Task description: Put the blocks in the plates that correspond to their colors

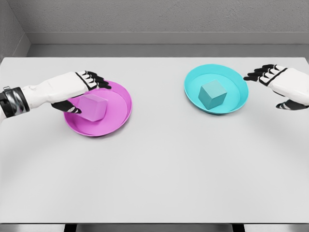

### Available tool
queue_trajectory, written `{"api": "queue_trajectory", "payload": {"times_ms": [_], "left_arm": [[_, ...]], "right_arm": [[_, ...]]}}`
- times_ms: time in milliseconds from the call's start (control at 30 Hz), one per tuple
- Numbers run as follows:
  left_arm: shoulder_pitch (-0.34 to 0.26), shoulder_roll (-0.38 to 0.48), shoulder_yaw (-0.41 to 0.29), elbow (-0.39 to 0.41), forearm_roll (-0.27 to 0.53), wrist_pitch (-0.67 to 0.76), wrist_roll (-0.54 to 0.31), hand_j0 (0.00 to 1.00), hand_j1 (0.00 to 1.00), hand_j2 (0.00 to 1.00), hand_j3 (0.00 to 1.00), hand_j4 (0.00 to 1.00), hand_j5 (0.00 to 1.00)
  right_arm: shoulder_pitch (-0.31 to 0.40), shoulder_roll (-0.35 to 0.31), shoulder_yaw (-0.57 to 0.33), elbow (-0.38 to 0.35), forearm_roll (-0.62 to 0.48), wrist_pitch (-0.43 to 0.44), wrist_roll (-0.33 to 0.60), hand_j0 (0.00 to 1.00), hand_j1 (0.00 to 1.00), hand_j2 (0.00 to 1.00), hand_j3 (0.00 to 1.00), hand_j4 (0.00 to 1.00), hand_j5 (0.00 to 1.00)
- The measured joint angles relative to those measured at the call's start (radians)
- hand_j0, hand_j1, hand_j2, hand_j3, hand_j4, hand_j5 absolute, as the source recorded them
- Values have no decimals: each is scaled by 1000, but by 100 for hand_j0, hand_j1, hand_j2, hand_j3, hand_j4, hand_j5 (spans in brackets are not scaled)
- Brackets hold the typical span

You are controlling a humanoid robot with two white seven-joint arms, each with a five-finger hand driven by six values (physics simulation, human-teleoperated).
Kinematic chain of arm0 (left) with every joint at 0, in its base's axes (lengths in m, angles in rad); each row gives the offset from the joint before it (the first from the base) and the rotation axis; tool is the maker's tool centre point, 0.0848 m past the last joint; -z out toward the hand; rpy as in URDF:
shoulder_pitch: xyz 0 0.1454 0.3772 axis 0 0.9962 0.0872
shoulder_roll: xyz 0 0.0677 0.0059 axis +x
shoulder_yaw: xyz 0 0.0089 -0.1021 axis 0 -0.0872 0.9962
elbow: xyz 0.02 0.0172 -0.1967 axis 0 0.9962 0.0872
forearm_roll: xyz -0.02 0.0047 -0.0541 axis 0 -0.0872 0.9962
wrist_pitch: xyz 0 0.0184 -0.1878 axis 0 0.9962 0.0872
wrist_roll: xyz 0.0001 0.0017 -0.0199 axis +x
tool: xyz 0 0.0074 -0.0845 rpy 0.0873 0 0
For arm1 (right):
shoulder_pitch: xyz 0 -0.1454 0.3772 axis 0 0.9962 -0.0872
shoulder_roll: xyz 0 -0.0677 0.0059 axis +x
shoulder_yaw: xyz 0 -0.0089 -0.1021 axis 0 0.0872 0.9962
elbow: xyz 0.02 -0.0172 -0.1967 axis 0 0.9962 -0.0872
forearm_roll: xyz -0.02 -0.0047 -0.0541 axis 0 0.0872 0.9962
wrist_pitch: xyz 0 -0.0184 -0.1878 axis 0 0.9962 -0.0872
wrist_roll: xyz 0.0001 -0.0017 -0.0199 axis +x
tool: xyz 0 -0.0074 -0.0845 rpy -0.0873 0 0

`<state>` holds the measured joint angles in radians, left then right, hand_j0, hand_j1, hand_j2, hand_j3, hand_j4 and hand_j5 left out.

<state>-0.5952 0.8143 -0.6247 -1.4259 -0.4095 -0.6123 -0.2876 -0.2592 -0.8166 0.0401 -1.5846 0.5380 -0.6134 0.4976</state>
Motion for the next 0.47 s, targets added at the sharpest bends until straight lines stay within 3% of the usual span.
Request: {"api": "queue_trajectory", "payload": {"times_ms": [167,467], "left_arm": [[2,46,15,-2,18,0,1,100,100,100,100,100,100],[11,227,60,28,54,0,2,100,100,100,100,100,100]], "right_arm": [[2,0,0,0,0,0,0,100,100,100,100,100,100],[5,0,0,1,0,0,0,100,100,100,100,100,100]]}}
